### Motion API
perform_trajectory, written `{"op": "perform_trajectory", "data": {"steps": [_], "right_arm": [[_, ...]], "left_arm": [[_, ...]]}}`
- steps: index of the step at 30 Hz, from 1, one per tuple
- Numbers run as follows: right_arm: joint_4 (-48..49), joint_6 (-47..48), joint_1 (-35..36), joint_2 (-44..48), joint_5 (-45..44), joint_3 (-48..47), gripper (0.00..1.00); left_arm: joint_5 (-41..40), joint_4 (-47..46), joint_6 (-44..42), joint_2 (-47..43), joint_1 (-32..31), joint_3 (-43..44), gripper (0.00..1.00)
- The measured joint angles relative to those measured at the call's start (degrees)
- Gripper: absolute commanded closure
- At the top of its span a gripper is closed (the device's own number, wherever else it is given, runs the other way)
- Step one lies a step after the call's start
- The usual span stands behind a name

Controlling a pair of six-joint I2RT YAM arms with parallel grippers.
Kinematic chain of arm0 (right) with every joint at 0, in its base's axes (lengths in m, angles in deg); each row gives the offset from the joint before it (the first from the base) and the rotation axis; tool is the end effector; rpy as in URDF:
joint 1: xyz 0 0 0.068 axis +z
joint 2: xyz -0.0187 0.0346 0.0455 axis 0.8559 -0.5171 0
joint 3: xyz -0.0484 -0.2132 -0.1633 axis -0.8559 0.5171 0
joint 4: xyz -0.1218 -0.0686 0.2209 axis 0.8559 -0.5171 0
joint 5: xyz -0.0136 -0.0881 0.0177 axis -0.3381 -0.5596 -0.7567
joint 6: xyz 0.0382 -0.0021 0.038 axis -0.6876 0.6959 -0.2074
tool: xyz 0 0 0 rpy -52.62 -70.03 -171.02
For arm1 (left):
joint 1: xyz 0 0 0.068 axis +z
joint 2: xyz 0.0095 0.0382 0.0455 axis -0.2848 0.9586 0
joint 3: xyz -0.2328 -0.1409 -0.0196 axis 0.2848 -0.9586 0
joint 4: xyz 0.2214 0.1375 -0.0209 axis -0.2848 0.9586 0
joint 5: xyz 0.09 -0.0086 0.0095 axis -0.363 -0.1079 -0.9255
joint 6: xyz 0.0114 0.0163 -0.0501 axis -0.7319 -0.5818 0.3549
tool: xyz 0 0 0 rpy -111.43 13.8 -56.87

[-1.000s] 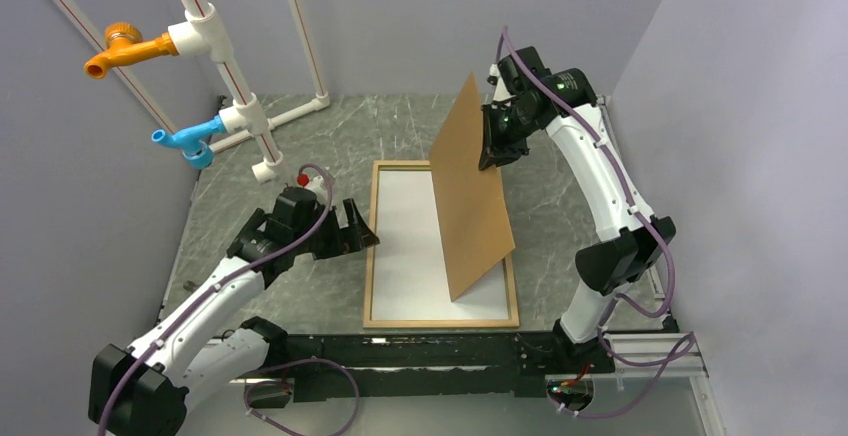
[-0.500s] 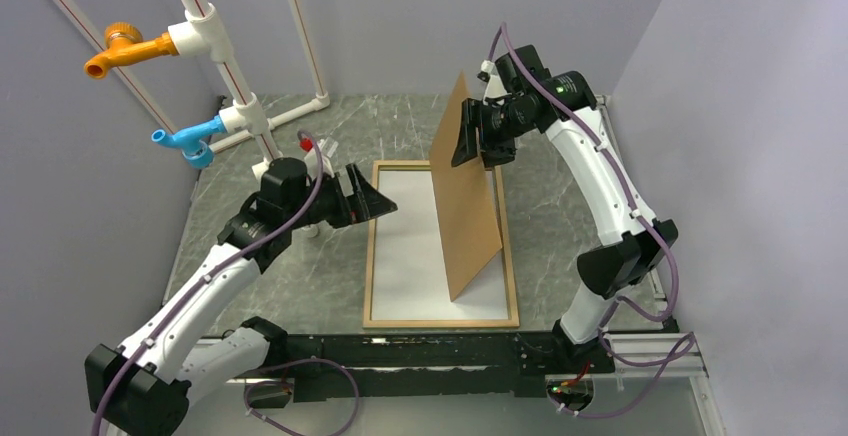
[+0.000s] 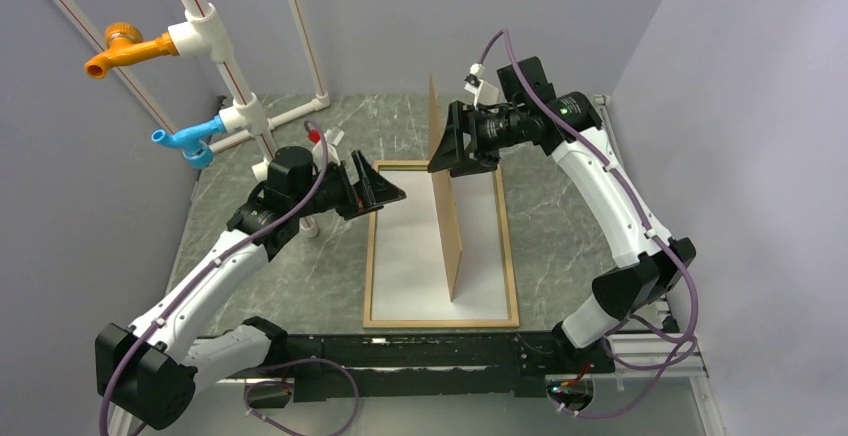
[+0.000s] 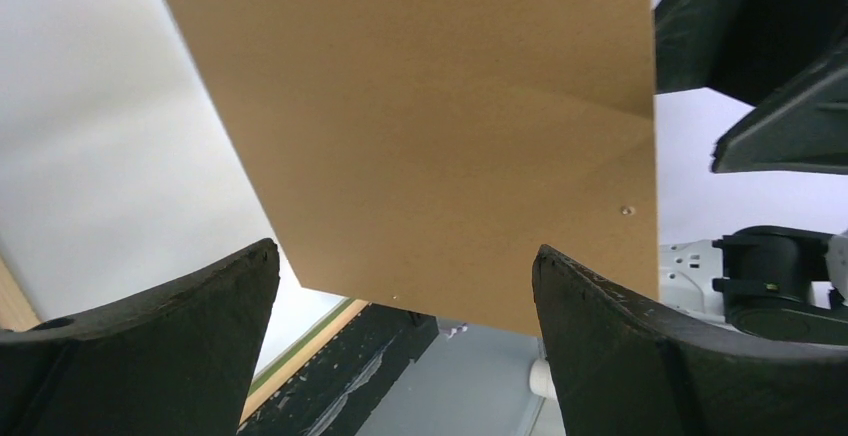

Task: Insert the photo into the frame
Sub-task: Turn over the photo frame item on the photo frame.

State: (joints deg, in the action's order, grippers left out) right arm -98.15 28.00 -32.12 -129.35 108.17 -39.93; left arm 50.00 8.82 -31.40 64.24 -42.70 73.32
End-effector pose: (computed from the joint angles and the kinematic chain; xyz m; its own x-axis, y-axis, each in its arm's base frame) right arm 0.2700 0.1597 0.4248 -0.9221 -0.0507 -0.3836 -0.3269 0.6325 0.7022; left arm 0.2048 -0.1202 0.3219 -0.8325 -0.3543 -0.4260 0.2247 0.4869 -0.8441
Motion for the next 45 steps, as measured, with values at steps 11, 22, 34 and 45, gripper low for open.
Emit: {"op": "perform_trajectory", "data": {"steps": [11, 22, 34, 45], "right_arm": [[9.0, -3.6, -3.6, 3.3, 9.7, 6.6, 0.29], [12.4, -4.5, -9.5, 7.7, 13.0, 12.3, 0.29], [13.2, -4.3, -10.7, 7.7, 13.1, 15.8, 0.29], [13.8, -1.9, -15.1, 10.8, 10.8, 25.1, 0.14]], "left_arm": [[2.5, -4.2, 1.4, 0.9, 0.0, 1.7, 0.01], [2.2, -3.2, 0.7, 1.3, 0.2, 1.9, 0.16], [-4.8, 6.4, -3.4, 1.4, 0.3, 2.5, 0.79], [-6.8, 8.9, -4.3, 1.3, 0.2, 2.4, 1.00]]}}
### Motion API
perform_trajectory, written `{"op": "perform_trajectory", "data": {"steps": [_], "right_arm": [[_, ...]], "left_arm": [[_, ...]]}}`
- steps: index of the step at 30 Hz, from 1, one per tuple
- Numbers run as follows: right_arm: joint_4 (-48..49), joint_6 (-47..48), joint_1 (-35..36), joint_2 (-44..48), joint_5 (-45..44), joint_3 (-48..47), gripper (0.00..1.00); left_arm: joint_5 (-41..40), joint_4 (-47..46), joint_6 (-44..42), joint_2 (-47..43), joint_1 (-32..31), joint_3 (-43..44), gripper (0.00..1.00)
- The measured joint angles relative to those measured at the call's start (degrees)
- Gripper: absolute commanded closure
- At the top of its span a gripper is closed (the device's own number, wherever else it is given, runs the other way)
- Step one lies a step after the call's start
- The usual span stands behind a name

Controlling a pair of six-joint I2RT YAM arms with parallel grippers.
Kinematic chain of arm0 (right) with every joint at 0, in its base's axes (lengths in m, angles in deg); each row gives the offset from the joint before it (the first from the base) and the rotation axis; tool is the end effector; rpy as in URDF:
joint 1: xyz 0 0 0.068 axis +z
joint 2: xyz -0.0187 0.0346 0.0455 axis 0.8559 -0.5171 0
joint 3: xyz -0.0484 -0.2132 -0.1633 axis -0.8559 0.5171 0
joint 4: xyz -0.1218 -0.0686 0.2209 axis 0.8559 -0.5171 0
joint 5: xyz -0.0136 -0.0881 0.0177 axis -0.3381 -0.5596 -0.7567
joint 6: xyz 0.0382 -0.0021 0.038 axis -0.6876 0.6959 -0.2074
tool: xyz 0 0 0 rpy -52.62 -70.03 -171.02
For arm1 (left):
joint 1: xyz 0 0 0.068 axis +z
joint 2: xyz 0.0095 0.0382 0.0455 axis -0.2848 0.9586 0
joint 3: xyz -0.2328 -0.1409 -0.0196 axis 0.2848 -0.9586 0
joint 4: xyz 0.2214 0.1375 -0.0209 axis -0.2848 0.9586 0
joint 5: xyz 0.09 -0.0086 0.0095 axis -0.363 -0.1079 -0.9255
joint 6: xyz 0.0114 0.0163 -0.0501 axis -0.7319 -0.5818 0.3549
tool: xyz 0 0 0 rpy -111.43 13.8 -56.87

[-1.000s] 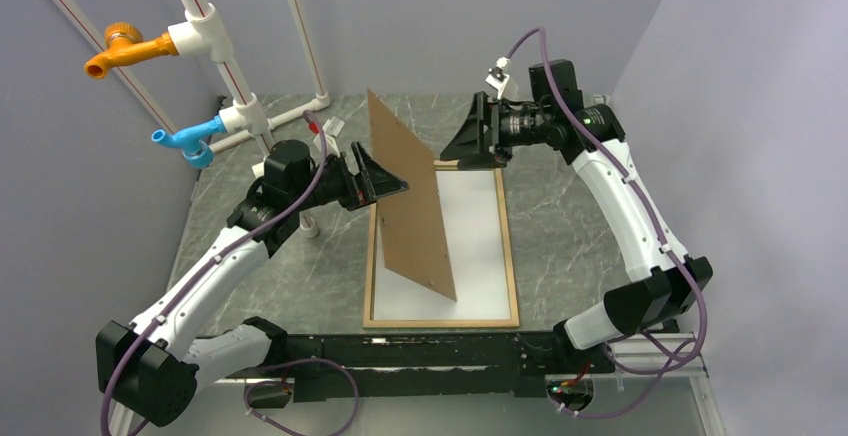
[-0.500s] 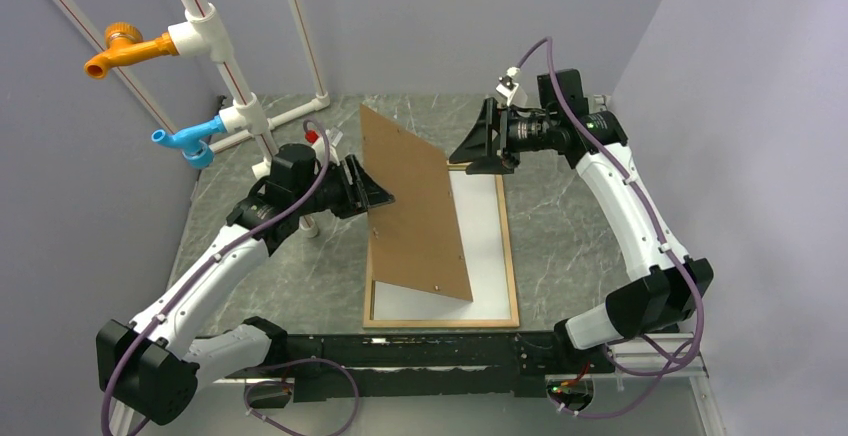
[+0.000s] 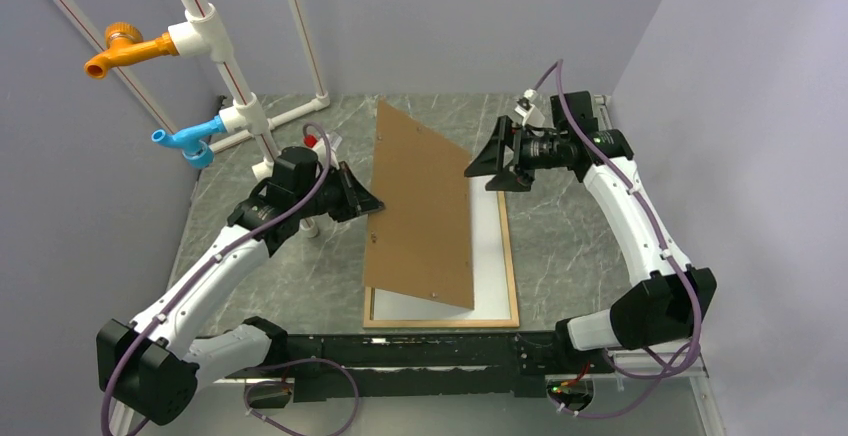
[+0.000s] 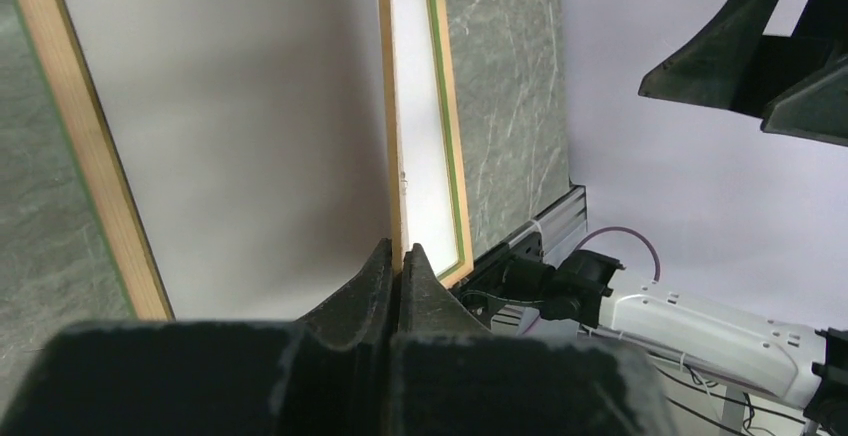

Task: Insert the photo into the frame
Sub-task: Turn over the photo frame item on the photo frame.

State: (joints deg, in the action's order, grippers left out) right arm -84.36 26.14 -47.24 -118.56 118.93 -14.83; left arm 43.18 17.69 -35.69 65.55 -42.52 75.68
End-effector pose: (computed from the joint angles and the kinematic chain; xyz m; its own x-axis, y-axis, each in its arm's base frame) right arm 0.2726 0.0827 0.3657 -0.9425 0.1442 -0.3015 -0.1709 0.5673 0.8056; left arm 0.2070 -0.1162 0.3157 -0.8225 -0.3576 -0.4423 0.1448 0.6204 -0.7708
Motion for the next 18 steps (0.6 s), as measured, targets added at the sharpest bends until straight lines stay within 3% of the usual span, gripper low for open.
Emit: {"op": "perform_trajectory", "data": {"steps": [6, 14, 18], "right_arm": [[1.1, 2.7, -5.1, 3.1, -1.4, 7.2, 0.01], [4.0, 5.7, -17.0, 6.5, 2.3, 17.9, 0.01], [5.9, 6.8, -19.6, 7.6, 3.5, 21.9, 0.01]], "left_arm": [[-0.7, -0.9, 1.7, -2.4, 0.1, -2.0, 1.00], [-1.1, -5.3, 6.3, -11.3, 0.1, -6.4, 1.00], [-1.1, -6.9, 8.2, -15.1, 0.1, -6.9, 1.00]]}}
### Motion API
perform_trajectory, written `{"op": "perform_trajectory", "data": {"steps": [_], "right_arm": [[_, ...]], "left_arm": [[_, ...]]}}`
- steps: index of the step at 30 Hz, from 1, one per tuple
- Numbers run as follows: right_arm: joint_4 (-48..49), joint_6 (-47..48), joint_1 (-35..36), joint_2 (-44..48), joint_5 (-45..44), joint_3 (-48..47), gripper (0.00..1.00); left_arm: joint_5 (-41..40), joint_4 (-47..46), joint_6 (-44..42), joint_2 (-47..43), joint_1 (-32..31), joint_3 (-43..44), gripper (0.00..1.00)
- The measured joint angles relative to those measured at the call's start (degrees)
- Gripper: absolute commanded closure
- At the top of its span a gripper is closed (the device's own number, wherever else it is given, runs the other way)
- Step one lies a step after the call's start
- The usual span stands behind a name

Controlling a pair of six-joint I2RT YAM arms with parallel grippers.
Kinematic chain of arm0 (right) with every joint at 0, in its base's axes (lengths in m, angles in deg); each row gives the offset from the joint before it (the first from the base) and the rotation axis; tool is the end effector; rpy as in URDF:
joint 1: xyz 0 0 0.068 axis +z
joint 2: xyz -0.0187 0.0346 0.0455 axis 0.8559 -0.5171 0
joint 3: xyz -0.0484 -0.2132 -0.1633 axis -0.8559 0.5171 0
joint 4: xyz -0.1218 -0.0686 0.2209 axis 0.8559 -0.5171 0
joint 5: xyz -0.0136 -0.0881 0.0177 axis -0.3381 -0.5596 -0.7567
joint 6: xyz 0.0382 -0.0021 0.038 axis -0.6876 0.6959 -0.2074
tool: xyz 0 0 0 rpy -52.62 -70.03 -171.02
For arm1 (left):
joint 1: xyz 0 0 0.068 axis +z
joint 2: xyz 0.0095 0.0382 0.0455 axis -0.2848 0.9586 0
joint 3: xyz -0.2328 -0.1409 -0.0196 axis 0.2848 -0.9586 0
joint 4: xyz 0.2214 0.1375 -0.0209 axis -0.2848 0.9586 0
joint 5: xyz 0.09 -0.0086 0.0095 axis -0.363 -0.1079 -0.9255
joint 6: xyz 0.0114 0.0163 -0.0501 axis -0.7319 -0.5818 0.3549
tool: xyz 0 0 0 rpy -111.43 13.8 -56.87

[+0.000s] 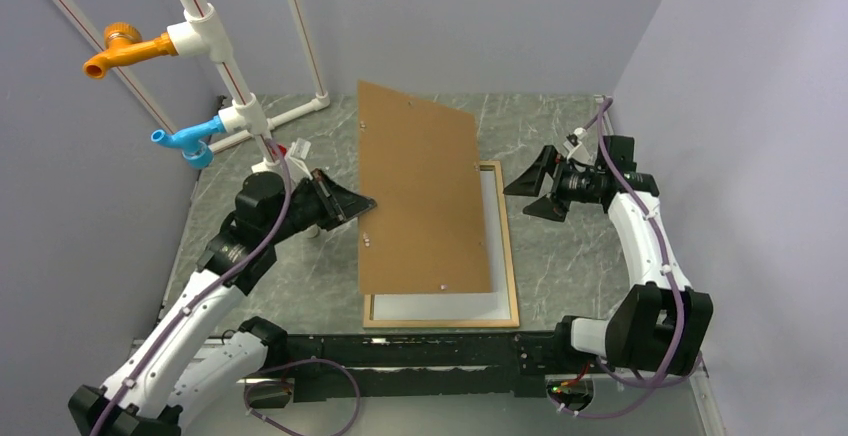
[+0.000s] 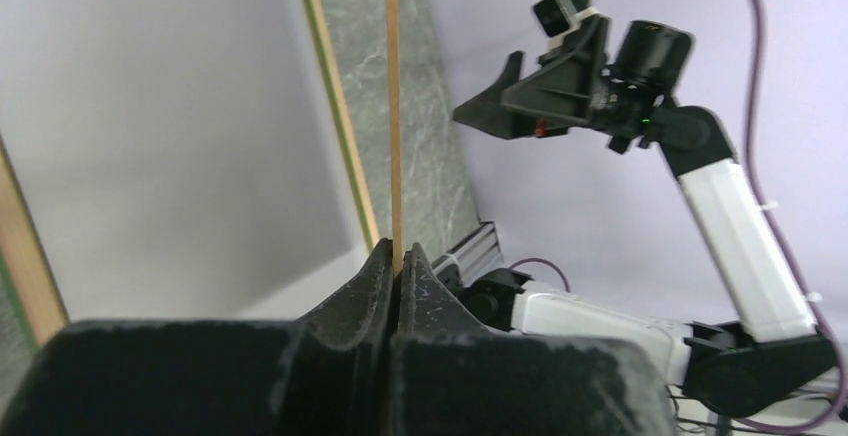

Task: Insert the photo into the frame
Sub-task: Turn over the photo frame item on the photo frame.

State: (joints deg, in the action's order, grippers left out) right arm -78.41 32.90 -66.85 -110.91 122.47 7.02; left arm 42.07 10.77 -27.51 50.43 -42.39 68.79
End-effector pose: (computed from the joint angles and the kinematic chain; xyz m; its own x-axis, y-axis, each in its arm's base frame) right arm 0.2474 -0.0069 0.2887 -0.8948 0.3694 -0.2506 0.0146 0.5854 0.8106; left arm 0.1616 -0.0929 0.3363 -0.7288 -0.5017 -0.4660 0.2193 0.4737 -0.8529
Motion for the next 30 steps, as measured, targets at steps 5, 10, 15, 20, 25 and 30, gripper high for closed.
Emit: {"op": "perform_trajectory", "data": {"steps": [5, 10, 15, 20, 25, 30], "right_arm": [[7.3, -1.6, -2.2, 3.0, 5.1, 7.3, 0.03], [16.5, -6.8, -3.0, 4.2, 11.3, 11.7, 0.06], [27.0, -13.9, -2.9, 4.9, 16.9, 12.7, 0.08], [32.9, -17.9, -1.8, 5.6, 19.6, 13.0, 0.12], [35.6, -20.4, -0.7, 5.3, 21.2, 13.1, 0.16], [42.6, -25.8, 1.0, 4.6, 23.1, 13.3, 0.28]], "left_arm": [[0.8, -3.1, 2.8, -4.8, 0.0, -2.1, 1.00], [1.8, -6.8, 6.7, -8.9, 0.2, -6.0, 1.00], [3.6, -8.2, 8.9, -9.6, 0.3, -6.8, 1.00], [4.6, -9.8, 9.9, -9.7, 0.4, -6.9, 1.00], [5.9, -12.6, 11.2, -9.7, 0.5, -7.3, 1.00], [7.6, -16.0, 12.9, -8.7, 0.5, -8.2, 1.00]]}}
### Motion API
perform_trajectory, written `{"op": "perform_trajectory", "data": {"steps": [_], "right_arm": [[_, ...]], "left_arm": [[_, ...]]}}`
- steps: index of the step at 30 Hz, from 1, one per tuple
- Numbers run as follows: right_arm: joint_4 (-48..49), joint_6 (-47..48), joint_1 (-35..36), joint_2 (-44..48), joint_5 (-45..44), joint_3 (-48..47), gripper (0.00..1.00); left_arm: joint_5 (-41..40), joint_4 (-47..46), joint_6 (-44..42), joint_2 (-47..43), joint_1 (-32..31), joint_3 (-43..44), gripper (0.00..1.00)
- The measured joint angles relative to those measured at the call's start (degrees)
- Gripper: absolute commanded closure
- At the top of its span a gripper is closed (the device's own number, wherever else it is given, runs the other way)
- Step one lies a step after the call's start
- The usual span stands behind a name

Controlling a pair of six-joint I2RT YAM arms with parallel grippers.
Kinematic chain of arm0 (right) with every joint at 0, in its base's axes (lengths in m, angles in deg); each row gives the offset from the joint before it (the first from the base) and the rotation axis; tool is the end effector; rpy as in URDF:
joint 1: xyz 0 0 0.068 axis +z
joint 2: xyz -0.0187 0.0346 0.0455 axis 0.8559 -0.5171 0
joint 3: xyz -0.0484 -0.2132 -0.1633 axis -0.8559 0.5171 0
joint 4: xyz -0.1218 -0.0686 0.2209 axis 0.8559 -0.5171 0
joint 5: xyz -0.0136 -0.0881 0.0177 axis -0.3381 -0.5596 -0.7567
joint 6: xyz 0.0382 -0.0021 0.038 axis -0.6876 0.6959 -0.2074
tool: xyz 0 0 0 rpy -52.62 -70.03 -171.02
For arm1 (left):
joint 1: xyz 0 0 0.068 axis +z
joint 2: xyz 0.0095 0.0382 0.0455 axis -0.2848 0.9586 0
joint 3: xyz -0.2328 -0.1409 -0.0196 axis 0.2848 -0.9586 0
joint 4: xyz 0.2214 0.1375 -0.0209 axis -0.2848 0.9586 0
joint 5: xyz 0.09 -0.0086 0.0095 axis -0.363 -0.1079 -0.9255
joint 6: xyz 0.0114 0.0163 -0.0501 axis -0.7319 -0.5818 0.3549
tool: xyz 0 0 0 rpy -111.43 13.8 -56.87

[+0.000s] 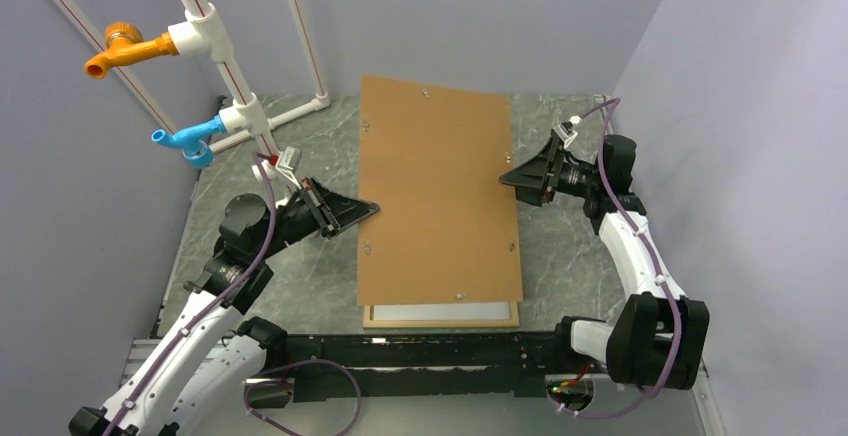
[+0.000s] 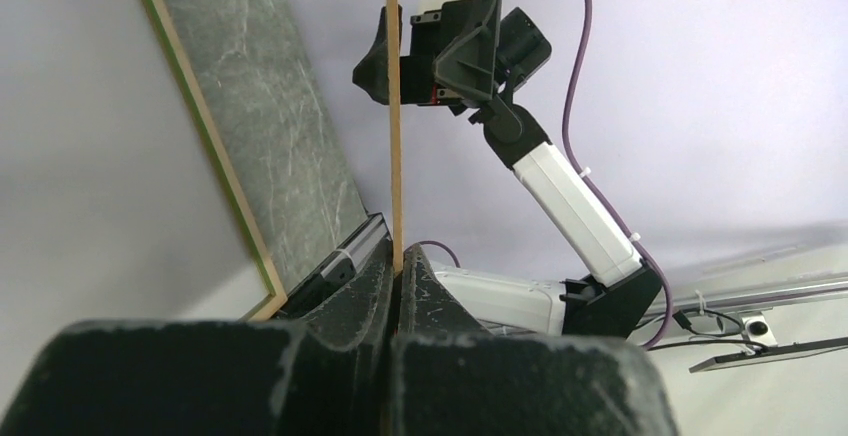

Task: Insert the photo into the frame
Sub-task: Turn over the photo frame item on the photo frame, then place the photo frame item in the photo frame.

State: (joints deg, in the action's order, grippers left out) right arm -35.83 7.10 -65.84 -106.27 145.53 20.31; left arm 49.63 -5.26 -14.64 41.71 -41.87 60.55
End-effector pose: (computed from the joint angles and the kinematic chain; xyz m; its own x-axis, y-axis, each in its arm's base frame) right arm 0.2505 0.0037 0.2915 -0.8904 0.3162 -0.3274 -0.2680 0.2172 0.9386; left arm 0.1372 -0.0842 0.3389 -0.7479 -0.5460 -0.3775 0.3228 0.1979 -0.9256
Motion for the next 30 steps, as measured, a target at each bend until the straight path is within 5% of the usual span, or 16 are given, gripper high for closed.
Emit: {"op": "perform_trajectory", "data": {"steps": [10, 23, 30], "right_arm": [[6.8, -9.0, 1.7, 0.2, 1.1, -3.3, 0.49], [42.7, -39.5, 2.7, -1.0, 3.1, -1.2, 0.68], [36.0, -35.0, 4.4, -1.4, 3.6, -1.6, 0.86]], "left_arm": [[0.0, -1.9, 0.2, 0.5, 1.3, -1.7, 1.00], [2.1, -11.3, 4.1, 0.4, 4.5, -7.2, 1.00], [2.5, -9.1, 2.7, 0.6, 4.6, -6.0, 1.00]]}}
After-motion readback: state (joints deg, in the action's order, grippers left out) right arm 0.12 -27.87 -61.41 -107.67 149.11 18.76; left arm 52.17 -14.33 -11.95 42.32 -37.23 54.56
